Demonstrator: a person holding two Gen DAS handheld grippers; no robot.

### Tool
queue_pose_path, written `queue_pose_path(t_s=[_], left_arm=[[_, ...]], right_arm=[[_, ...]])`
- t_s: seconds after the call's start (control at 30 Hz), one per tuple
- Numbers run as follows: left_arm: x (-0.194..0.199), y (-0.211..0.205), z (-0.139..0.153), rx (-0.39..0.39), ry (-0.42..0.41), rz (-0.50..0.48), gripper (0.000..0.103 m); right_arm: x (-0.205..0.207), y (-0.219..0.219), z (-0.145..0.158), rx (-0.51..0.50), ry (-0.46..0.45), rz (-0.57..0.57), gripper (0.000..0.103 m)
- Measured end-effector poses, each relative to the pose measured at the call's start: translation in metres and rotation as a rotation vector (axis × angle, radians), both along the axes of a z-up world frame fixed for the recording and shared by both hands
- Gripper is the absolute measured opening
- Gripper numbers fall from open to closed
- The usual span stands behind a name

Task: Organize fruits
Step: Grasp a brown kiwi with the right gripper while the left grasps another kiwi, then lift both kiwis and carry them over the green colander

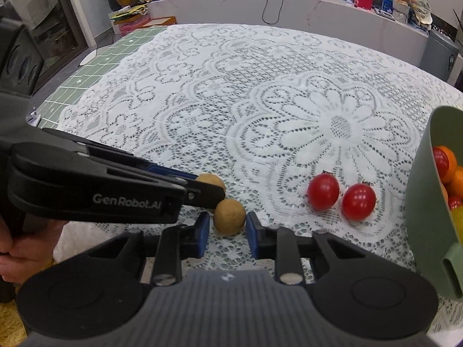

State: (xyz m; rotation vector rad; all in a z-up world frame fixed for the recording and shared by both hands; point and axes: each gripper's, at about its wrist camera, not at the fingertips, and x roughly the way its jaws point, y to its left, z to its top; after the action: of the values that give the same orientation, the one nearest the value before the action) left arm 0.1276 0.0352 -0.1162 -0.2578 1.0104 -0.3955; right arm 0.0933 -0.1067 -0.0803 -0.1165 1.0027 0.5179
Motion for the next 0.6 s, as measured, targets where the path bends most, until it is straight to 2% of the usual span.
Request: queue_pose_path(t_s=[0.6], left_arm=[[-0.0075,-0.0008,0.0053,0.048,-0.043,0.021,0.027]], right_arm=[[-0.0023,-0.0024,0.0014,-0.014,-0.025,-0.029,0.022]])
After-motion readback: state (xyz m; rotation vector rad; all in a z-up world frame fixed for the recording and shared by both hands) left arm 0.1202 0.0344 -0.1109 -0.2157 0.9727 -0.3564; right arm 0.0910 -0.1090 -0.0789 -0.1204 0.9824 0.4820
